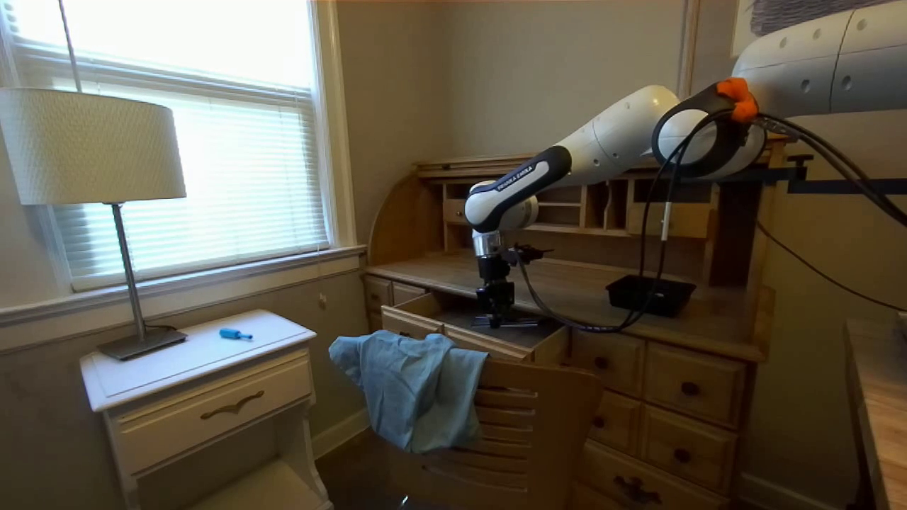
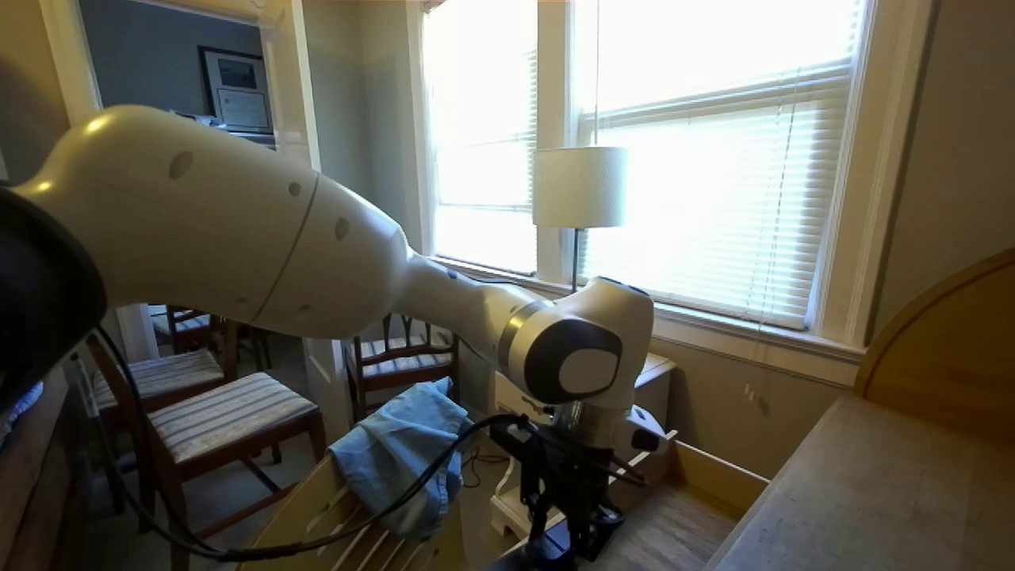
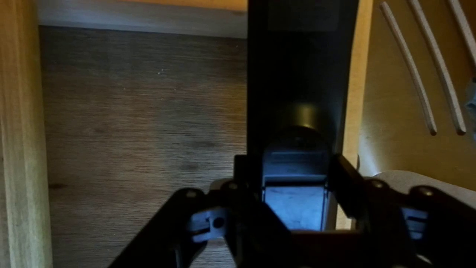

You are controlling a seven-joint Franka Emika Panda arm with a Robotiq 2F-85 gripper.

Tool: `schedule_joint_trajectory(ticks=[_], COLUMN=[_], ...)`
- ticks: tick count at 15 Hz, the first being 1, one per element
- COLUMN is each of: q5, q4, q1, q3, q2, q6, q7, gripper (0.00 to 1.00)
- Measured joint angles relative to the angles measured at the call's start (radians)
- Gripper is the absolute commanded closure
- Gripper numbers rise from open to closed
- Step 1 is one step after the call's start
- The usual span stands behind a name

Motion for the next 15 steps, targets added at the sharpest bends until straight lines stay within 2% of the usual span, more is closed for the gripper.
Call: schedule_joint_trajectory(ticks=[9,15], q5=[-0.036,-0.066], q4=[-0.115,-0.2], q1=[0.029,0.047], q3=[-0.071,-0.088], q2=[0.01,0.015], q6=[0.3,0.502], q7=[0.129,0.144], gripper=[0.69,0.69])
